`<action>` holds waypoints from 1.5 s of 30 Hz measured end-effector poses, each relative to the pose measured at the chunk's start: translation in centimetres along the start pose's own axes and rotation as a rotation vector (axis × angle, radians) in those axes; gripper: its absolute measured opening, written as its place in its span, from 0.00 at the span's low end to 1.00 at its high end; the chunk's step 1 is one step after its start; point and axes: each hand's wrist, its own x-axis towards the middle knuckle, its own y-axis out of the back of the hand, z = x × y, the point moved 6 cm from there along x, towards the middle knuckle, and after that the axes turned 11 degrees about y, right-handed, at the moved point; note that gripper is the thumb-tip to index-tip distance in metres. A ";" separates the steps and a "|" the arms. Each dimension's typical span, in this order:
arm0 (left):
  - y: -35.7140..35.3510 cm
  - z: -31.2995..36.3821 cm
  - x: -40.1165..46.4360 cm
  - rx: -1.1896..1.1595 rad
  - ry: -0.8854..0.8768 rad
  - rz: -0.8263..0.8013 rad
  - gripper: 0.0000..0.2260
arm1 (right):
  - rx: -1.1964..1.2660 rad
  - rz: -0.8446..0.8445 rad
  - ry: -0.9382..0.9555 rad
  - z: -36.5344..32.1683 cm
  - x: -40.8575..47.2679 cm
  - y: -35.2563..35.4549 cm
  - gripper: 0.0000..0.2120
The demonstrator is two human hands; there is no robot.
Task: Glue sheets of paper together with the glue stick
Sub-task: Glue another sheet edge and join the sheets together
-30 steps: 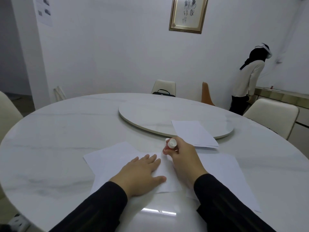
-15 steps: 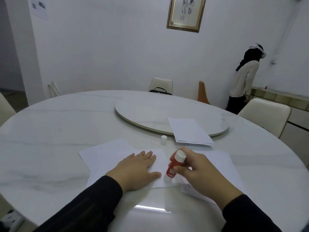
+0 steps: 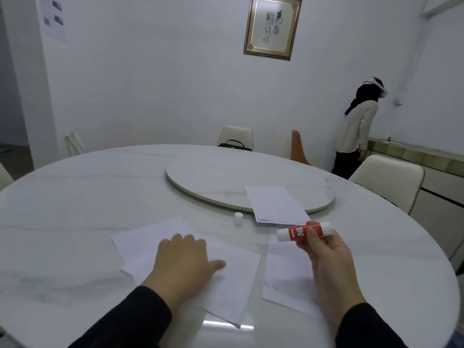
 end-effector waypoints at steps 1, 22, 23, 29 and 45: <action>-0.6 0.2 -0.1 0.020 -0.016 -0.066 0.26 | -0.017 -0.021 0.008 0.0 0.0 -0.1 0.21; -3.3 0.6 2.6 -0.144 -0.195 -0.121 0.29 | -0.657 -0.440 0.155 3.4 2.7 -12.7 0.05; -3.3 0.6 2.6 -0.148 -0.193 -0.126 0.29 | -0.669 -0.453 0.156 3.8 2.9 -13.0 0.05; -3.4 0.5 2.9 -0.152 -0.194 -0.145 0.28 | -0.682 -0.542 0.169 5.1 3.0 -13.6 0.06; -3.2 0.6 2.7 -0.114 -0.181 -0.160 0.28 | -0.948 -0.870 0.195 -1.1 -1.4 -9.3 0.06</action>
